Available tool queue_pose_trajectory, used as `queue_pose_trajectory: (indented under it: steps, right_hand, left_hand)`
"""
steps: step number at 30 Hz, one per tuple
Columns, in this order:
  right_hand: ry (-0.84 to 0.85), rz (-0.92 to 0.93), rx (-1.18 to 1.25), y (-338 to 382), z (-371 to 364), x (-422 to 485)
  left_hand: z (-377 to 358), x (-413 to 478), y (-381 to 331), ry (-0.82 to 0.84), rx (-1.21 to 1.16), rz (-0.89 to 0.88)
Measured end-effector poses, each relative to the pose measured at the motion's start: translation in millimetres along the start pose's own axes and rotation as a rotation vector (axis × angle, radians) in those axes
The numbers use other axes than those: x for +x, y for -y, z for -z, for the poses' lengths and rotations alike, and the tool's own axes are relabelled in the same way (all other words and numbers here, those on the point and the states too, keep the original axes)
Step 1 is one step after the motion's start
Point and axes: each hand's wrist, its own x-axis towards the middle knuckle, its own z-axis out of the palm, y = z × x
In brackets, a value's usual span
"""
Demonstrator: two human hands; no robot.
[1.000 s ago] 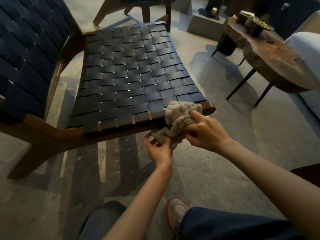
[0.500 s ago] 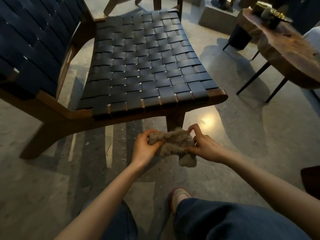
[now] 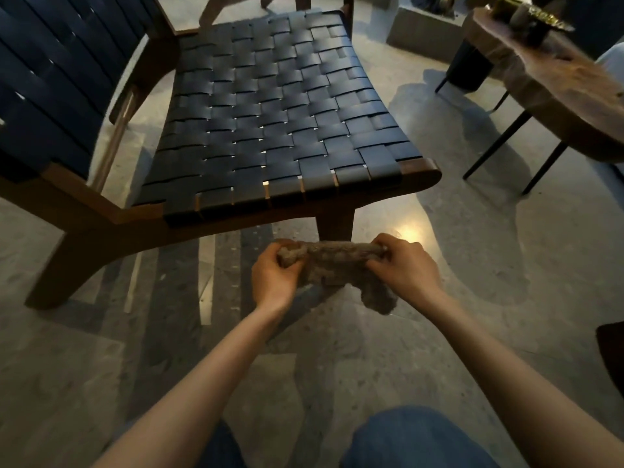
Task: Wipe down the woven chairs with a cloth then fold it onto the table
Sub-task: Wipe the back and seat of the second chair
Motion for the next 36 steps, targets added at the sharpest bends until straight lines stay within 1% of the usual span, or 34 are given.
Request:
queue_pose_trajectory:
  steps: [2, 4, 5, 7, 9, 11, 13, 14, 15, 17, 20, 22, 23, 25, 28, 31, 33, 36]
  right_hand:
    - [-0.066, -0.008, 0.106, -6, -6, 10]
    - [-0.128, -0.028, 0.257, -10, -12, 18]
    - [-0.159, -0.035, 0.342, -11, -14, 23]
    - [-0.224, -0.020, 0.513, -8, -22, 31]
    - [-0.283, 0.001, 0.708, -2, -31, 38]
    - [-0.323, -0.013, 0.907, 4, -40, 43]
    - [-0.347, -0.039, 1.052, 8, -48, 44]
    - [-0.345, -0.040, 1.103, 8, -52, 44]
    - [-0.323, -0.030, 1.140, 9, -55, 43]
    - [-0.259, 0.025, 1.122, 9, -60, 40]
    - [-0.191, 0.174, 0.970, 10, -67, 42]
    - [-0.206, 0.218, 0.916, 10, -70, 49]
    - [-0.222, 0.231, 0.887, 10, -73, 53]
    - [-0.224, 0.250, 0.866, 10, -79, 60]
    - [-0.183, 0.283, 0.900, 7, -91, 68]
    - [-0.195, 0.342, 0.895, 0, -102, 74]
    - [-0.211, 0.379, 0.886, -10, -113, 75]
    - [-0.210, 0.373, 0.845, -30, -134, 74]
  left_hand:
    - [-15, 8, 0, -0.122, -0.079, 0.091]
    - [-27, 17, 1, -0.204, -0.096, 0.140]
    - [-32, 22, 1, -0.221, -0.118, 0.137]
    - [-39, 30, -3, -0.234, -0.223, 0.079]
    - [-44, 36, -7, -0.286, -0.335, 0.033]
    - [-53, 36, -6, -0.377, -0.479, 0.043]
    - [-67, 36, -6, -0.439, -0.638, 0.102]
    - [-74, 36, -8, -0.456, -0.673, 0.112]
    - [-80, 35, -9, -0.473, -0.654, 0.096]
    - [-89, 34, -11, -0.475, -0.558, 0.008]
    - [-96, 27, -6, -0.381, -0.416, -0.196]
    - [-96, 25, -2, -0.293, -0.345, -0.287]
    - [-95, 26, -1, -0.256, -0.329, -0.305]
    - [-92, 32, 2, -0.214, -0.290, -0.303]
    - [-86, 43, 11, -0.170, -0.227, -0.311]
    - [-88, 47, 23, -0.148, -0.152, -0.298]
    - [-92, 49, 36, -0.137, -0.081, -0.255]
    - [-103, 54, 58, -0.123, 0.063, -0.109]
